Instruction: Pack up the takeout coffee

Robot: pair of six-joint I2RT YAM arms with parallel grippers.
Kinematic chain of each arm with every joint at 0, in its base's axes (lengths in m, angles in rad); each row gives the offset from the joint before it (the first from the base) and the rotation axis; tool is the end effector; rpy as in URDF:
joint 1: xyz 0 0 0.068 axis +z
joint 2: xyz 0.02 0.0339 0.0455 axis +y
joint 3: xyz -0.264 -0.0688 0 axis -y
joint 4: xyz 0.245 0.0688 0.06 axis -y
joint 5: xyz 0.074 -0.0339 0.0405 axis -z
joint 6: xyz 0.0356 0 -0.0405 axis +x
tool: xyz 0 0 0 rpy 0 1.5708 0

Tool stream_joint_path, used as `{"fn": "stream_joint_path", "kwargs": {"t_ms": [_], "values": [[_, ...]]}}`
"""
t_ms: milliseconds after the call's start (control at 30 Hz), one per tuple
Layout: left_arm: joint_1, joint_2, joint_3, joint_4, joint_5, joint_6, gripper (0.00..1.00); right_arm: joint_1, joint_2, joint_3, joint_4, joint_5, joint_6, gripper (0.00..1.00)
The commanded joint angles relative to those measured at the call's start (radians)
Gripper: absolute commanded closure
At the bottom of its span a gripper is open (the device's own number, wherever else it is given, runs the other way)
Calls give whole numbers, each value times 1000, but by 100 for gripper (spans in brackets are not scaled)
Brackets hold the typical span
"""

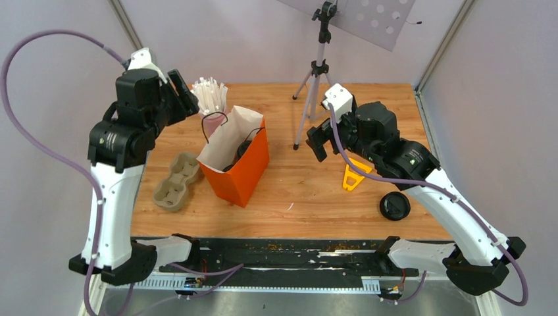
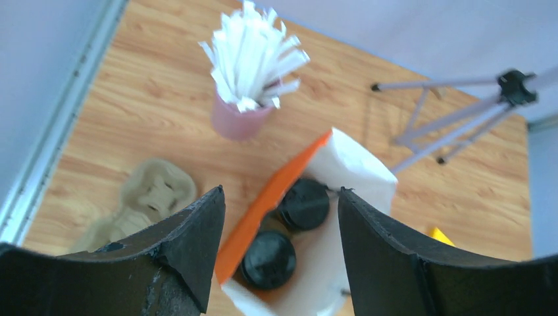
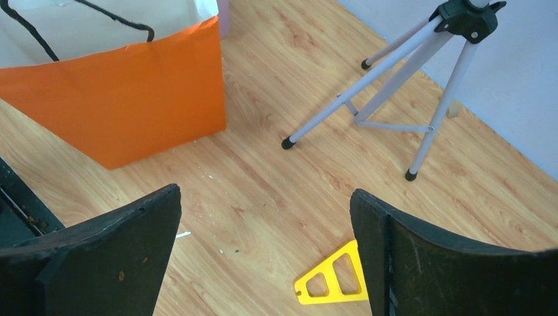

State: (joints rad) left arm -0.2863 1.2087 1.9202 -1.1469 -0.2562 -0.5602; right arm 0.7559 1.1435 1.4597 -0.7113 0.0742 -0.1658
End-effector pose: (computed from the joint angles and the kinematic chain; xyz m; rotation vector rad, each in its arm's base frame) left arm 0.1668 -0.0397 0.5201 -0.4349 1.9548 -0.2884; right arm 0.1662 0.1530 0.4448 -0.8355 1.7928 0.3130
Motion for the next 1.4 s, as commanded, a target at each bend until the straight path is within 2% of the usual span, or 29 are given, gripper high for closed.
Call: {"fn": "stream_joint_path", "kwargs": {"t_ms": [0,133,367,533,667,967,1367], "values": [[27,100,44,133,-152,118,29,0,-45,56,-46,31,8,0],[128,181,0,293,-106,112,32,0,-60,46,-46,48,32,0],[318,329,-157,491,106,40,42,0,-56,58,-53,65,46,0],[378,398,-249,588,196,0,51,0,-29,85,-61,71,37,0],[400,423,-282,638,228,-8,57,0,13,133,-99,82,43,0],[402,430,-293,667,333,-33,55,0,44,138,-97,108,-8,0],[402,438,-336,655,356,-28,57,-1,42,130,-85,117,-31,0]]}}
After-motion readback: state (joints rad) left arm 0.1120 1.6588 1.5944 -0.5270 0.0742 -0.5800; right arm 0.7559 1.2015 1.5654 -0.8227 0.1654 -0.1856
